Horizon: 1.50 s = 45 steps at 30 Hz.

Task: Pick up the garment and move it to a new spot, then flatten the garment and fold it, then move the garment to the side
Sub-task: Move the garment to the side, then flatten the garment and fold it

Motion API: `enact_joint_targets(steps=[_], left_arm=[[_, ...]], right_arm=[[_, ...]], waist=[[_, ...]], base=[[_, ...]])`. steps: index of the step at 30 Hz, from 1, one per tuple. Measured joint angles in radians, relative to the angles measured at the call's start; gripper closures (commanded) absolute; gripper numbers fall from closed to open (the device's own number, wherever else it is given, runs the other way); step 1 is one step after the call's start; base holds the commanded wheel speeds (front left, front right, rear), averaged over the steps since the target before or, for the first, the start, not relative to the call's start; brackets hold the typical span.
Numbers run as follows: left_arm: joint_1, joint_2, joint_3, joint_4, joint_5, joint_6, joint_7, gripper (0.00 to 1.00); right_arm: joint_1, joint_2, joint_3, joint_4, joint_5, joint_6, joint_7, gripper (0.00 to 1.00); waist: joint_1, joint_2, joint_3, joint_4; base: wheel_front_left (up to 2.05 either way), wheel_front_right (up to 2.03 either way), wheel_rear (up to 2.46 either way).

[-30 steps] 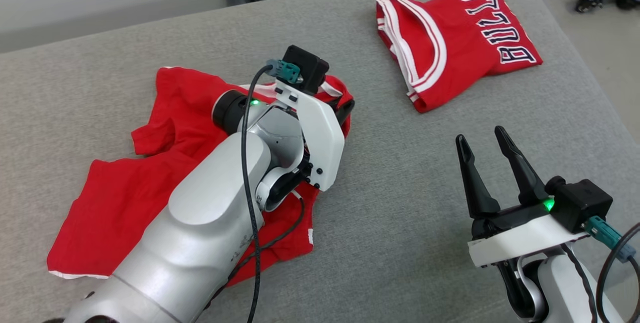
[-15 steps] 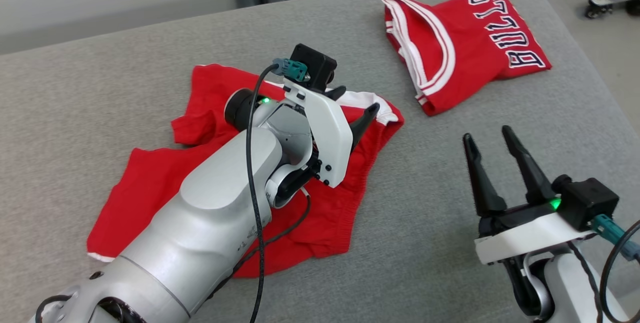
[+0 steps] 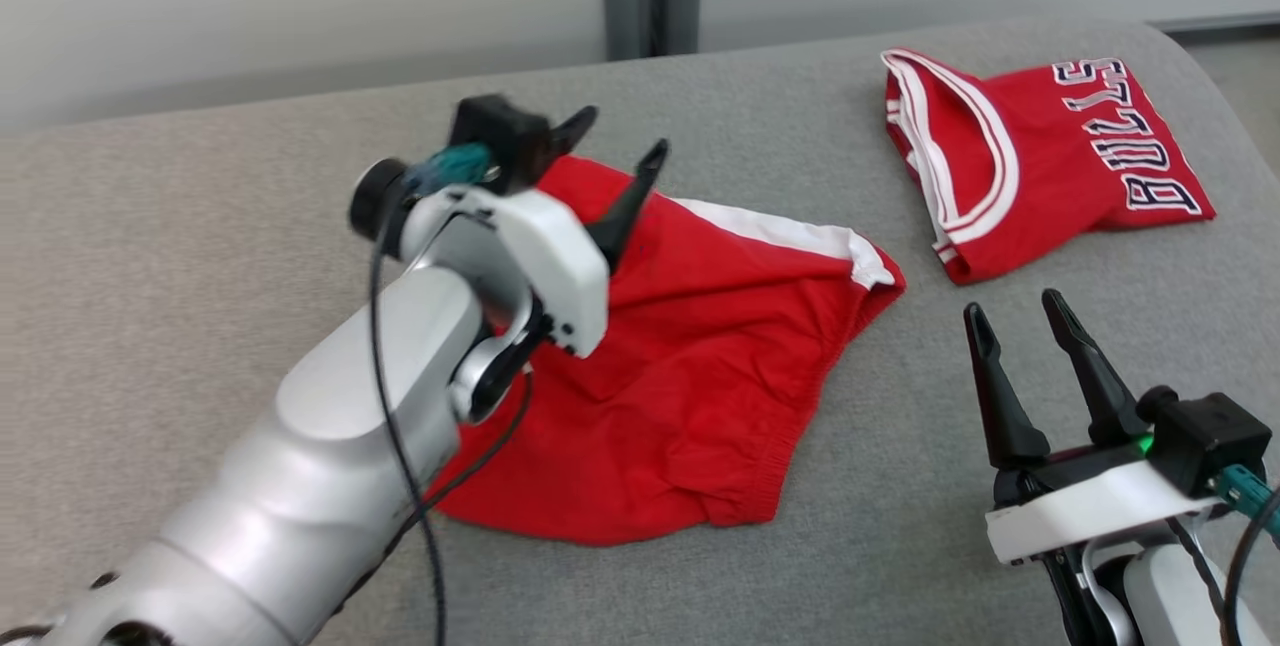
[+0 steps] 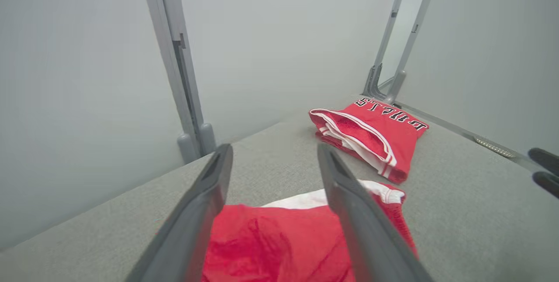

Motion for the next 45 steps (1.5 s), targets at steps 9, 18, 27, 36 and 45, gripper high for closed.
enact_joint_targets(steps=[9,18,27,36,45], left_arm=[[0.184,0.164,0.07,-0.149,-0.003,0.087,-0.154,0.0],[0.428,0.286,0.253,-0.362,0.019,0.213,-0.221,0.0],[0.751,0.244,0.542,-0.56,0.154,0.261,-0.223,0.0],[0.929,0.114,0.687,-0.576,0.311,0.182,-0.223,0.0],[0.935,0.053,0.752,-0.555,0.379,0.117,-0.223,0.0]], right_arm=[[0.063,-0.001,-0.022,-0.024,-0.009,0.0,0.0,0.0],[0.091,0.006,-0.037,-0.05,-0.007,0.0,0.0,0.0],[0.114,0.012,-0.056,-0.07,-0.008,0.0,0.0,0.0],[0.146,0.023,-0.053,-0.077,-0.008,0.0,0.0,0.0],[0.145,0.02,-0.045,-0.079,-0.008,0.0,0.0,0.0]], waist=[[0.0,0.0,-0.056,0.071],[0.0,0.0,-0.097,0.096],[0.0,0.0,-0.105,0.107],[0.0,0.0,-0.114,0.118],[0.0,0.0,-0.108,0.117]], base=[[0.0,0.0,0.0],[0.0,0.0,0.0],[0.0,0.0,0.0],[0.0,0.0,0.0],[0.0,0.0,0.0]])
